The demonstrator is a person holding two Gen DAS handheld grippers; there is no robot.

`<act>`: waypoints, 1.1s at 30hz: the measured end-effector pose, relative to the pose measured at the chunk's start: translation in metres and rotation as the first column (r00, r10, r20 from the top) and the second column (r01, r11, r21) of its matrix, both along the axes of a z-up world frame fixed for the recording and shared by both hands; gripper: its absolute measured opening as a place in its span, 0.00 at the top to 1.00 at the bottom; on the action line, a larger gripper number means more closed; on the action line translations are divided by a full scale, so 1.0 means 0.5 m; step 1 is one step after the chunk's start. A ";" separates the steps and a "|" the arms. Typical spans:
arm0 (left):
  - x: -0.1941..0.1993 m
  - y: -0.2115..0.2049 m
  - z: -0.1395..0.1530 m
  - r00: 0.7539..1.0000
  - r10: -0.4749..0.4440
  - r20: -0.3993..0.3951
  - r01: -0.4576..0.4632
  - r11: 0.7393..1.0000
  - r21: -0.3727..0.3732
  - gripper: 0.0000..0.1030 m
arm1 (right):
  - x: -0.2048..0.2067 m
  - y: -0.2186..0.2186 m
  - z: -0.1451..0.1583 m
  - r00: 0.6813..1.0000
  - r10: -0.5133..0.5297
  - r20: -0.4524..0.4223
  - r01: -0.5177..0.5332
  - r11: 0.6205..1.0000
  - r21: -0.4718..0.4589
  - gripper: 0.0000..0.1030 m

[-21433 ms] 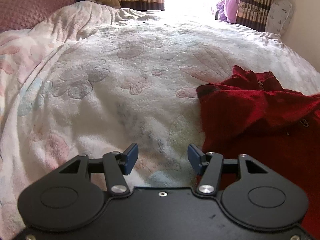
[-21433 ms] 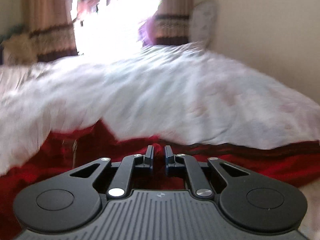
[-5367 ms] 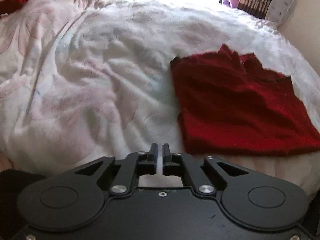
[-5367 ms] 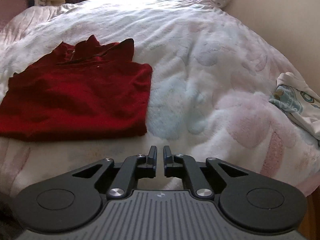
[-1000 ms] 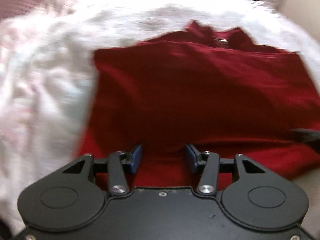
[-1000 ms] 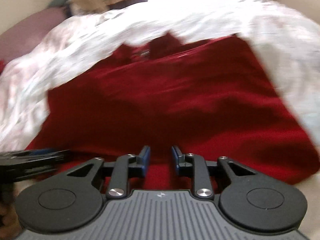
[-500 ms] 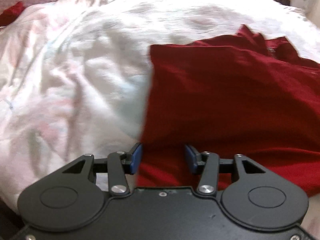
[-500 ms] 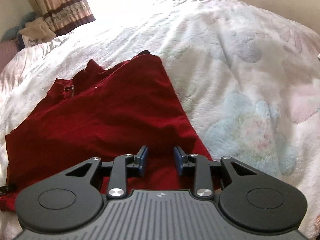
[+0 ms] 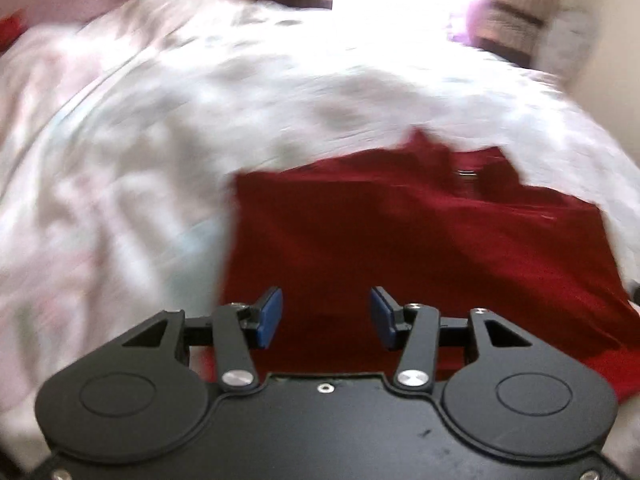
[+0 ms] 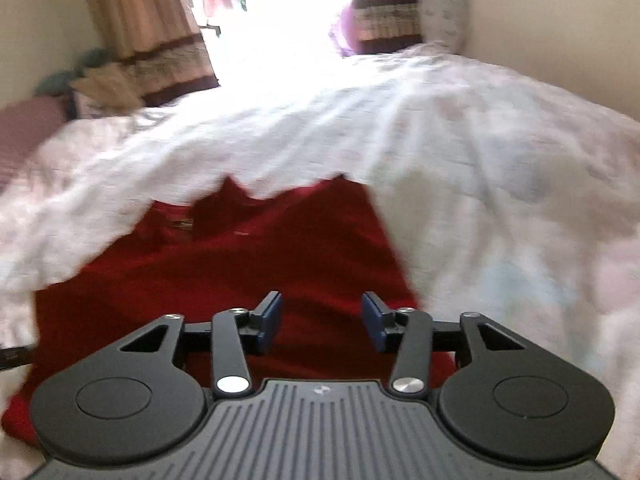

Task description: Fold small clothes

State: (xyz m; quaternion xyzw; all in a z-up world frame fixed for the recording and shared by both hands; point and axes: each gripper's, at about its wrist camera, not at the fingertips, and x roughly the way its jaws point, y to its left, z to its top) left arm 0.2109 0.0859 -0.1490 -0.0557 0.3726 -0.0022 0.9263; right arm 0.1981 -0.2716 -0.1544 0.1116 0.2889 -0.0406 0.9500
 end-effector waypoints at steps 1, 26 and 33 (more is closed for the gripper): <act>0.001 -0.019 -0.005 1.000 -0.024 0.004 0.024 0.999 0.040 0.51 | 0.007 0.004 -0.003 1.000 0.011 -0.013 -0.011 1.000 0.000 0.47; -0.006 0.031 -0.090 0.982 0.052 -0.184 -0.033 0.994 0.107 0.48 | -0.113 -0.164 -0.113 0.915 -0.389 -0.106 0.384 0.762 0.521 0.83; -0.012 0.078 -0.021 0.980 0.049 -0.192 -0.023 0.991 0.133 0.48 | -0.129 -0.140 -0.068 0.928 -0.372 -0.031 0.346 0.825 0.447 0.90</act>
